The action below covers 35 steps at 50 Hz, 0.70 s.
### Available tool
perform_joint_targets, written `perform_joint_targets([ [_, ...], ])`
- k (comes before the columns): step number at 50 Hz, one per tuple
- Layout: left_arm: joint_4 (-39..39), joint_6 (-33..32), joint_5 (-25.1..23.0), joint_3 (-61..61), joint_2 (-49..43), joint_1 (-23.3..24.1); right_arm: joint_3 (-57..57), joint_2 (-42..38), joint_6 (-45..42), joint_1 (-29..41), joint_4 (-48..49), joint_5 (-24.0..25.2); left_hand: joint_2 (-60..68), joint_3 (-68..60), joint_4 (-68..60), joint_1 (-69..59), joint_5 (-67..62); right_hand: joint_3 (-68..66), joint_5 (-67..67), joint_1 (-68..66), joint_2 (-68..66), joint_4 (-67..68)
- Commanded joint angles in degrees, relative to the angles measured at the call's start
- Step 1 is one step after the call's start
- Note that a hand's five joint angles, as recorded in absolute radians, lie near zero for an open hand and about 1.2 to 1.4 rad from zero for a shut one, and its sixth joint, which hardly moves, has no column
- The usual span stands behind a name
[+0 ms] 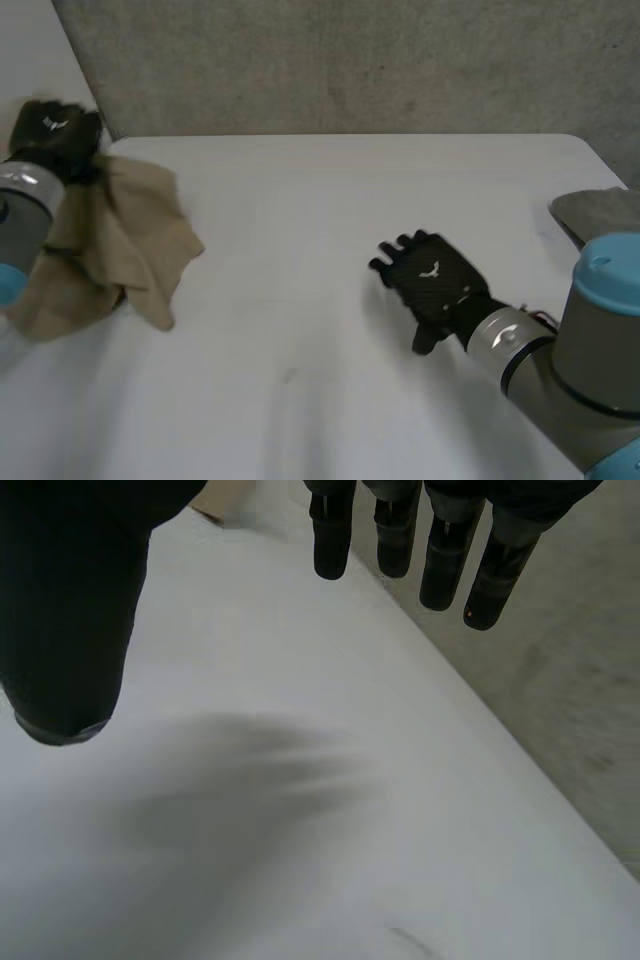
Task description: Fold the laundry.
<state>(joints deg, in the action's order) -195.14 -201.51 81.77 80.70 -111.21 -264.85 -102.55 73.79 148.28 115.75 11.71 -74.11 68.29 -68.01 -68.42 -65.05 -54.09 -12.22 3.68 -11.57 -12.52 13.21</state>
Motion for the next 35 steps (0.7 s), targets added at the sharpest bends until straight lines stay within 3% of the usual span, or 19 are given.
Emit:
perform_joint_targets([
  [1, 8.0, 19.2, -8.7, 6.7, 9.3, 13.6, 1.8, 0.6, 0.5, -4.1, 0.2, -6.0, 11.7, -12.0, -11.6, -14.9, -15.9, 2.2, -3.7, 1.6, 2.5, -3.2],
  [4, 11.8, 20.5, -11.8, 8.4, 8.6, 20.7, 2.3, 0.6, 0.6, -5.2, 0.3, -7.0, 11.7, -12.0, -11.6, -14.9, -15.9, 2.2, -3.7, 1.6, 2.5, -3.2],
  [7, 15.0, 20.2, -12.2, 8.9, 6.6, 23.9, 2.6, 0.6, 0.7, -6.2, 0.3, -7.6, -29.8, 29.5, 30.0, 26.6, 25.6, 2.2, -3.7, 1.6, 2.5, -3.2],
  [8, 17.5, 19.7, -11.9, 8.9, 4.6, 24.9, 2.8, 0.6, 0.7, -6.2, 0.3, -7.7, -54.1, 53.9, 54.3, 50.9, 49.9, 2.2, -3.7, 1.6, 2.5, -3.2],
  [9, 19.0, 19.1, -11.7, 8.5, 3.8, 25.2, 2.9, 0.6, 0.7, -6.4, 0.3, -7.7, -56.4, 56.1, 56.5, 53.1, 52.2, 2.2, -3.7, 1.6, 2.5, -3.2],
  [15, 26.4, 12.6, -8.7, 6.3, 3.1, 24.7, 4.3, 0.6, 1.0, -6.6, 0.2, -7.8, -55.7, 55.4, 55.8, 52.5, 51.5, 2.2, -3.7, 1.6, 2.5, -3.2],
  [22, 18.4, 11.0, 2.8, 6.4, 8.7, 17.1, 7.8, 0.4, 0.4, -6.5, -0.4, -7.4, -56.9, 56.6, 57.0, 53.7, 52.7, 2.2, -3.7, 1.6, 2.5, -3.2],
  [26, 15.1, 10.4, 5.8, 8.1, 10.2, 15.2, 11.0, 0.3, 0.2, -5.2, -0.9, -6.6, -57.2, 57.0, 57.4, 54.0, 53.0, 2.2, -3.7, 1.6, 2.5, -3.2],
  [31, 14.1, 10.3, 7.1, 9.6, 10.0, 13.5, 16.9, -1.8, 0.1, -2.0, -6.2, -0.1, -56.9, 56.6, 57.0, 53.7, 52.7, 2.2, -3.7, 1.6, 2.5, -3.2],
  [35, 16.6, 10.2, 7.2, 11.5, 8.6, 11.0, 23.6, -8.4, -0.5, -0.3, -13.0, 4.7, -56.4, 56.1, 56.5, 53.2, 52.2, 2.2, -3.7, 1.6, 2.5, -3.2],
])
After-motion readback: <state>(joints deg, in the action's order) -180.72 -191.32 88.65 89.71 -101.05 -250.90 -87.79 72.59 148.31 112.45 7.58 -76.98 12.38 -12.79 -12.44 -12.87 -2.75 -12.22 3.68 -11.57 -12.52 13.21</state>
